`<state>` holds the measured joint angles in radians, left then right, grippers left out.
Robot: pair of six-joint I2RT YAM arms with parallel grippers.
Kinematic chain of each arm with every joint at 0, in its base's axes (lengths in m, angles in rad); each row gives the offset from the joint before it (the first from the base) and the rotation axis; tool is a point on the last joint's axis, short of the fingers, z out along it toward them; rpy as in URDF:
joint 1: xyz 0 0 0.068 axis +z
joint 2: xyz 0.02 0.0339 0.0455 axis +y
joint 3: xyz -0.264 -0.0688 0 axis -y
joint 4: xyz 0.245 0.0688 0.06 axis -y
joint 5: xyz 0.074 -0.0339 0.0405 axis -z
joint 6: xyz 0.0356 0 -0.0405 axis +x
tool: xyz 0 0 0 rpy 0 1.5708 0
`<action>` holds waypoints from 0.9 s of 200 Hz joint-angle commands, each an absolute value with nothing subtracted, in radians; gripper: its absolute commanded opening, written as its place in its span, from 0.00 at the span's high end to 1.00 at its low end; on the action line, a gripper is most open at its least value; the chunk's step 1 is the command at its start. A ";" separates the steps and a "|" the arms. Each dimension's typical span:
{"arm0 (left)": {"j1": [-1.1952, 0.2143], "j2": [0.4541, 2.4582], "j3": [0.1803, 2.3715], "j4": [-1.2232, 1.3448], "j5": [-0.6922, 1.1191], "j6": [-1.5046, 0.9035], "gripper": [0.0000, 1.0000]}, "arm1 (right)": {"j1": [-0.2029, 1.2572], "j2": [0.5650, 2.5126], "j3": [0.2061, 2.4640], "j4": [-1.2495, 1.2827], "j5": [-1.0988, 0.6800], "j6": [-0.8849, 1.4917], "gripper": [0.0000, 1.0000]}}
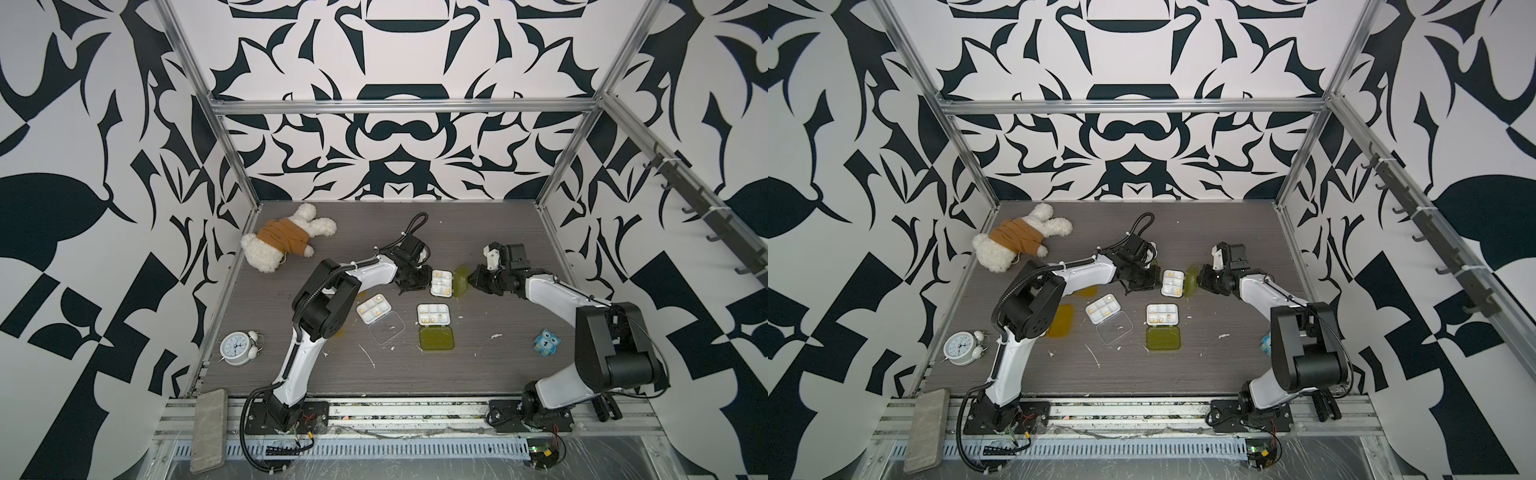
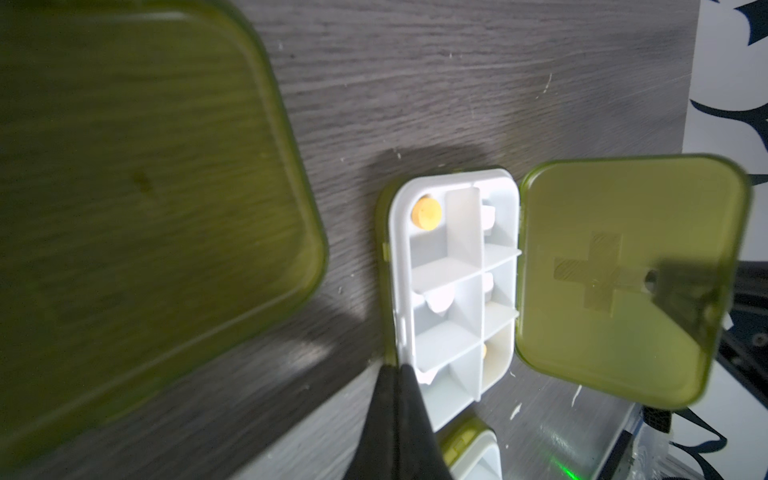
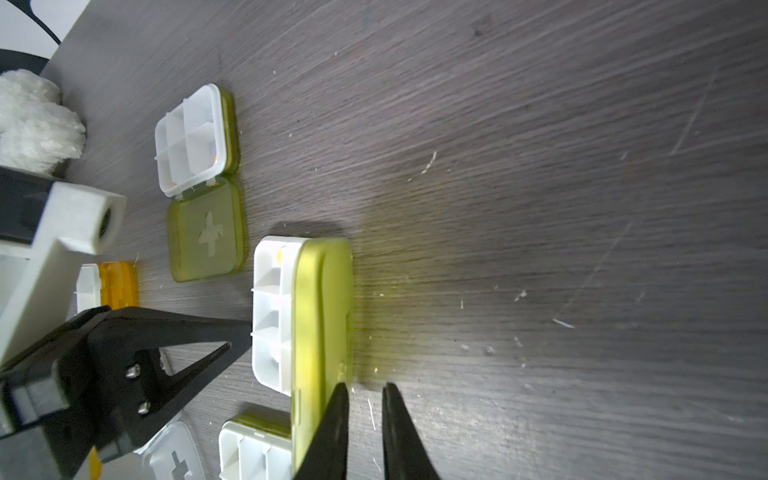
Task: Close pillboxes
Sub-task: Close the lid on the pillbox.
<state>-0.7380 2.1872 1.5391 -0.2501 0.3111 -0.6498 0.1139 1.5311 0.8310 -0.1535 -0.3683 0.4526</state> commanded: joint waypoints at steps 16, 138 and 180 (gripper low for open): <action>-0.740 2.194 1.521 -0.250 0.318 -0.645 1.00 | 0.148 1.527 0.883 -0.165 -0.344 0.447 0.81; -0.740 2.183 1.503 -0.232 0.322 -0.648 1.00 | 0.244 1.604 0.953 -0.183 -0.269 0.443 0.74; -0.740 2.172 1.497 -0.235 0.316 -0.641 1.00 | 0.254 1.637 0.964 -0.184 -0.255 0.439 0.73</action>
